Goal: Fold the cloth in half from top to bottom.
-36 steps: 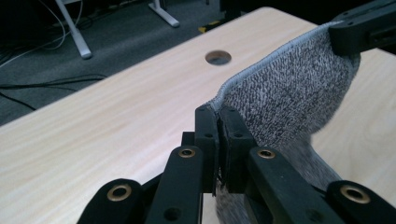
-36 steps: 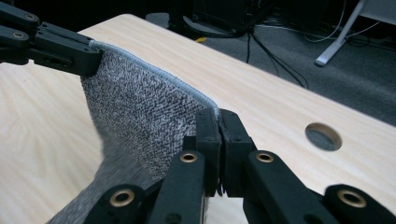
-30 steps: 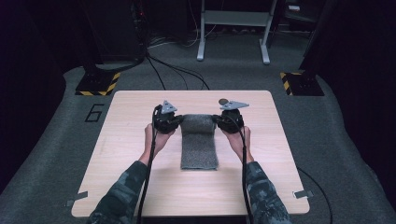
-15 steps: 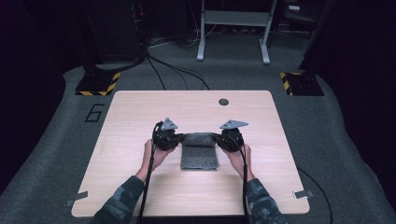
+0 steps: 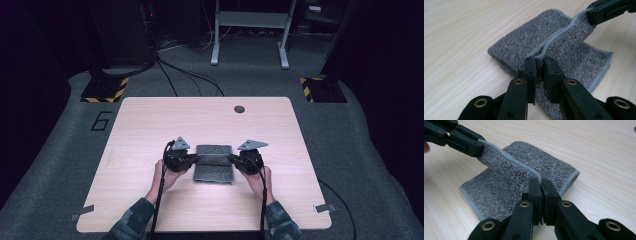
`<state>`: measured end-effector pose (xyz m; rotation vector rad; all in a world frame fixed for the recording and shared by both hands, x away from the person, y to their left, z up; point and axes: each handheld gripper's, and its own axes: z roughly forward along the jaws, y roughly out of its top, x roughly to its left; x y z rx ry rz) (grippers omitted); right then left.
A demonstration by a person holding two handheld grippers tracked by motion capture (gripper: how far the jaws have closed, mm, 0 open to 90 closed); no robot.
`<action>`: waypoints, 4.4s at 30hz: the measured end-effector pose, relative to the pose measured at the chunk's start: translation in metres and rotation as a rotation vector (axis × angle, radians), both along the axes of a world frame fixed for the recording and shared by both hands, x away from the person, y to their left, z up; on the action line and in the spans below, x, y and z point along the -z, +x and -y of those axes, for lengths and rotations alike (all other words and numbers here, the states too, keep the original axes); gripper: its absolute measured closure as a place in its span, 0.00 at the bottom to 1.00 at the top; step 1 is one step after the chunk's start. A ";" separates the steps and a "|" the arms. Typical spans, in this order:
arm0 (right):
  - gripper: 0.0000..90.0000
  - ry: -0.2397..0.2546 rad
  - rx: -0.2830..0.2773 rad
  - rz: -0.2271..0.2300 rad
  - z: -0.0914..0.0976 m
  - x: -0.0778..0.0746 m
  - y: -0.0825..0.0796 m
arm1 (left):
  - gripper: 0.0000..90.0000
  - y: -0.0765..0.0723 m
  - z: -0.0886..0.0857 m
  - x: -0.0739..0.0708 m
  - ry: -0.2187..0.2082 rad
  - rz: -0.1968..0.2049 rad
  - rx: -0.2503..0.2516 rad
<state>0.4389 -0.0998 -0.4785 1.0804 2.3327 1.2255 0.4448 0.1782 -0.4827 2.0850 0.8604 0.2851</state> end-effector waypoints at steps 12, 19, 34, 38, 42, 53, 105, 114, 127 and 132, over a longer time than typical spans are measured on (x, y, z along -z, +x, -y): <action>0.84 0.009 -0.060 -0.059 0.004 0.010 -0.031 | 0.72 -0.020 -0.018 0.016 0.011 -0.073 0.022; 0.60 0.081 -0.042 -0.065 0.026 0.003 -0.044 | 0.49 -0.030 -0.037 0.007 0.007 -0.078 -0.026; 0.18 -0.101 0.095 -0.063 -0.012 0.022 -0.006 | 0.32 0.010 0.014 0.012 0.125 -0.026 -0.068; 0.16 -0.149 0.095 -0.063 -0.014 0.033 -0.006 | 0.31 -0.001 0.015 0.022 0.165 -0.021 -0.055; 0.16 -0.151 0.095 -0.083 -0.011 0.039 -0.007 | 0.30 -0.011 0.015 0.031 0.185 -0.006 -0.059; 0.14 -0.159 0.046 -0.094 -0.007 0.035 -0.007 | 0.26 -0.021 0.006 0.022 0.107 0.018 -0.053; 0.04 -0.091 0.120 -0.036 0.024 -0.011 0.014 | 0.12 -0.004 -0.040 -0.016 0.097 0.064 -0.207; 0.05 -0.072 0.161 0.009 0.064 -0.015 -0.025 | 0.10 -0.039 -0.068 -0.007 0.153 0.100 -0.249; 0.05 -0.094 0.325 -0.052 0.134 0.030 -0.062 | 0.07 -0.074 -0.133 0.040 0.117 0.002 -0.422; 0.05 -0.129 0.360 -0.058 0.149 0.046 -0.066 | 0.07 -0.074 -0.142 0.048 0.111 -0.003 -0.456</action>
